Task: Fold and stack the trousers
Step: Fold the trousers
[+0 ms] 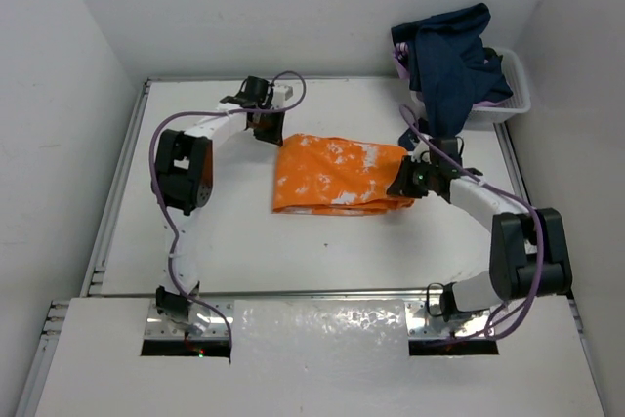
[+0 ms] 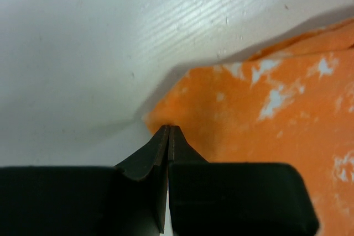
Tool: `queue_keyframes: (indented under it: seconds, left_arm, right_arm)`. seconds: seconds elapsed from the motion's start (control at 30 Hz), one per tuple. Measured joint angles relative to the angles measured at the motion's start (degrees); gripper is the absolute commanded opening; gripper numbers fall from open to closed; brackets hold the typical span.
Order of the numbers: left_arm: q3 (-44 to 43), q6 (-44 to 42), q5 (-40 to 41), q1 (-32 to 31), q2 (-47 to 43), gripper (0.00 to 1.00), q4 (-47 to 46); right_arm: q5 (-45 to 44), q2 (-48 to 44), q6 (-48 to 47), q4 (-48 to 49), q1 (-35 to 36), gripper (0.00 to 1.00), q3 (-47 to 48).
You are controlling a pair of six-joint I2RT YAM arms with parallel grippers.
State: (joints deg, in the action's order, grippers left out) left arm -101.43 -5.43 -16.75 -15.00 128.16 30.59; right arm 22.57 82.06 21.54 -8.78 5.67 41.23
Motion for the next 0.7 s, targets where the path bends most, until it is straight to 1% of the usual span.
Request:
queue_keyframes:
  seconds: [0.07, 0.23, 0.4, 0.5, 0.6, 0.63, 0.67, 0.7]
  left_arm:
    - [2.0, -0.1, 0.1, 0.1, -1.8, 0.00, 0.0]
    - [2.2, -0.5, 1.4, 0.2, -2.3, 0.00, -0.4]
    - [2.2, -0.8, 2.7, 0.2, -2.3, 0.00, -0.4]
    - [2.2, -0.9, 3.1, 0.2, -2.3, 0.00, -0.4]
    - [2.1, -1.2, 3.7, 0.2, -2.3, 0.00, -0.3]
    - [2.0, -1.4, 3.8, 0.2, -2.3, 0.00, -0.2]
    - [1.9, -1.6, 3.9, 0.2, -2.3, 0.00, 0.0]
    - [1.7, -1.7, 4.1, 0.3, -2.3, 0.00, 0.3]
  right_arm:
    - [-0.5, 2.2, 0.6, -0.4, -0.2, 0.13, 0.0]
    - [-2.6, 7.3, 1.7, -0.3, -0.3, 0.09, -1.3]
    - [-3.6, 5.6, 3.0, 3.3, -0.8, 0.10, -4.9]
    - [-4.5, 4.9, 2.9, 3.3, -0.8, 0.12, -5.2]
    - [-5.2, 4.9, 2.2, 1.3, -0.8, 0.20, -3.9]
    - [-5.7, 4.9, 1.9, 0.3, -0.8, 0.25, -3.2]
    - [-6.1, 4.9, 1.6, -1.0, -0.9, 0.37, -2.2]
    - [-6.0, 4.8, 1.4, -2.1, -1.3, 0.44, -1.2]
